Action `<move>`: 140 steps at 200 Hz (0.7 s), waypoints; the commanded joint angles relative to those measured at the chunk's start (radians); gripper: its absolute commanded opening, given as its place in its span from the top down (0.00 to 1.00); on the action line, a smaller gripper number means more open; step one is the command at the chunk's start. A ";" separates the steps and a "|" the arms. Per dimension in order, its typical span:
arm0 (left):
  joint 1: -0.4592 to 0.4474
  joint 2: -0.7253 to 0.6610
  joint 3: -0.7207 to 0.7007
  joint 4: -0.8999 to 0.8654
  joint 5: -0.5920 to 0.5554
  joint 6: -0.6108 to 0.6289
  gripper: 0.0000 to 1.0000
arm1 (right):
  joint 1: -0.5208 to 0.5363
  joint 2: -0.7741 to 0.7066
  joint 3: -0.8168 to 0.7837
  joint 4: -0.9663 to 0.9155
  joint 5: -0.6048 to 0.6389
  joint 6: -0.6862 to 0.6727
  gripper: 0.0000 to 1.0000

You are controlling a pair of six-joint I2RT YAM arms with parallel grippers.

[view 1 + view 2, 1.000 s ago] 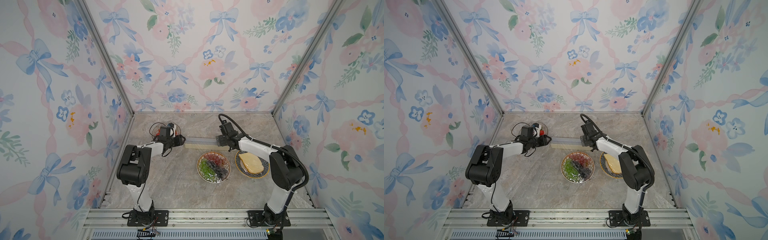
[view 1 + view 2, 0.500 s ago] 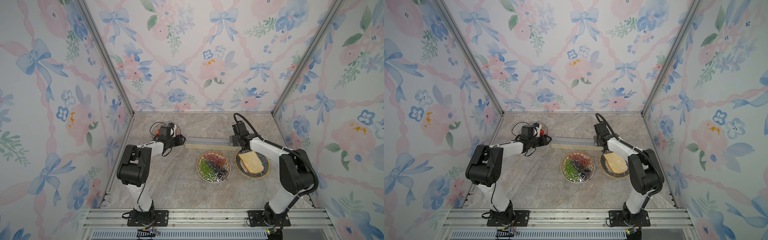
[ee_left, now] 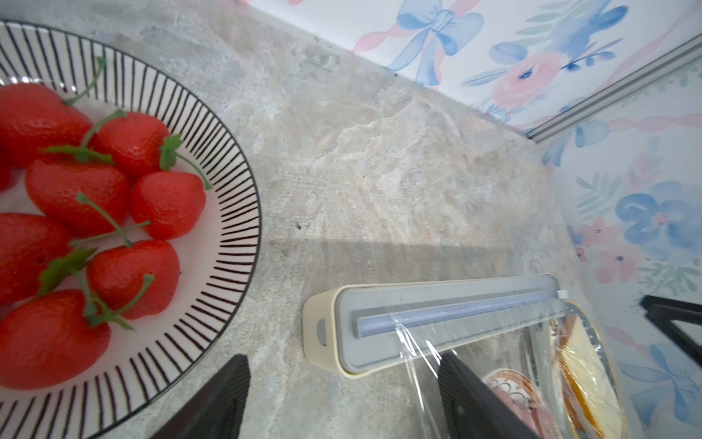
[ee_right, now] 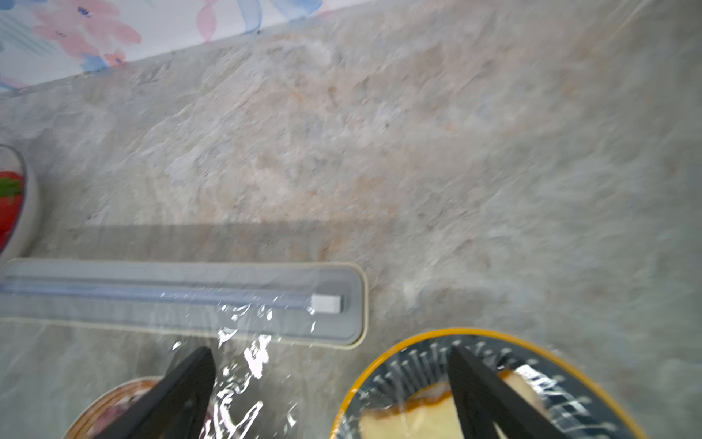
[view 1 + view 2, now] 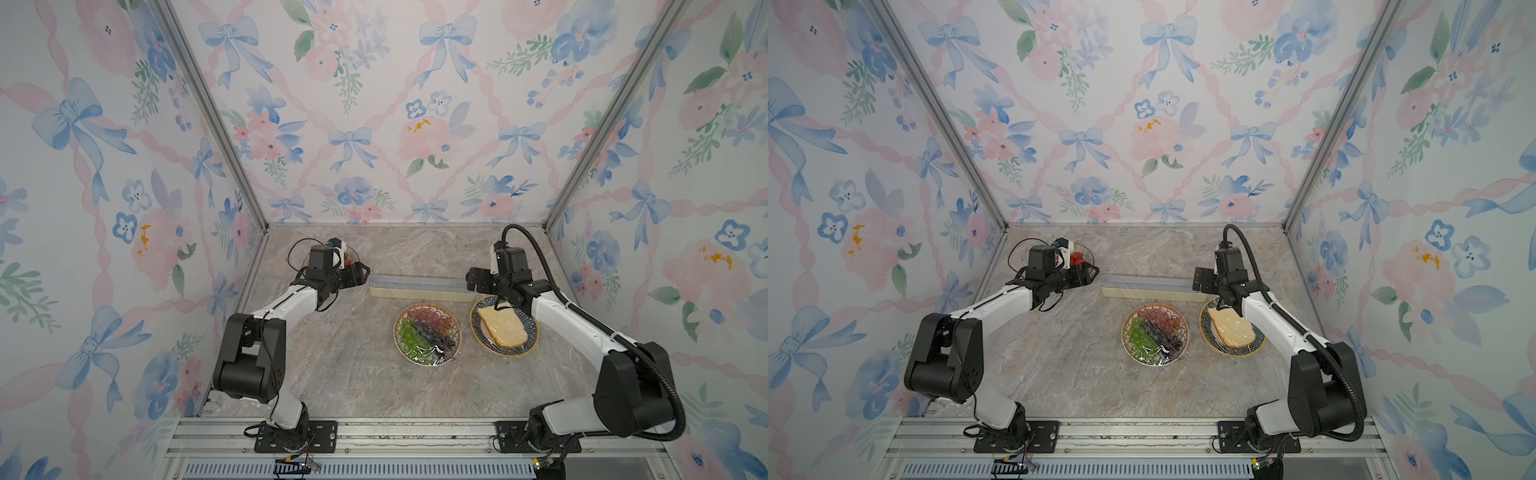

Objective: Wrap the plate with plastic wrap
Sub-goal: Tear off the plastic wrap from the plastic wrap cutting box, then move the plastic wrap cutting box to the center of the board.

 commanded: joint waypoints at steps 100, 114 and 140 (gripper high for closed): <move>-0.095 0.243 0.008 0.279 0.227 -0.196 0.19 | 0.026 0.280 0.083 0.138 -0.228 0.182 0.03; -0.088 0.286 0.056 0.278 0.218 -0.193 0.19 | 0.012 0.323 0.120 0.151 -0.227 0.167 0.03; -0.058 0.328 0.094 0.274 0.174 -0.181 0.21 | -0.014 0.342 0.153 0.135 -0.195 0.155 0.03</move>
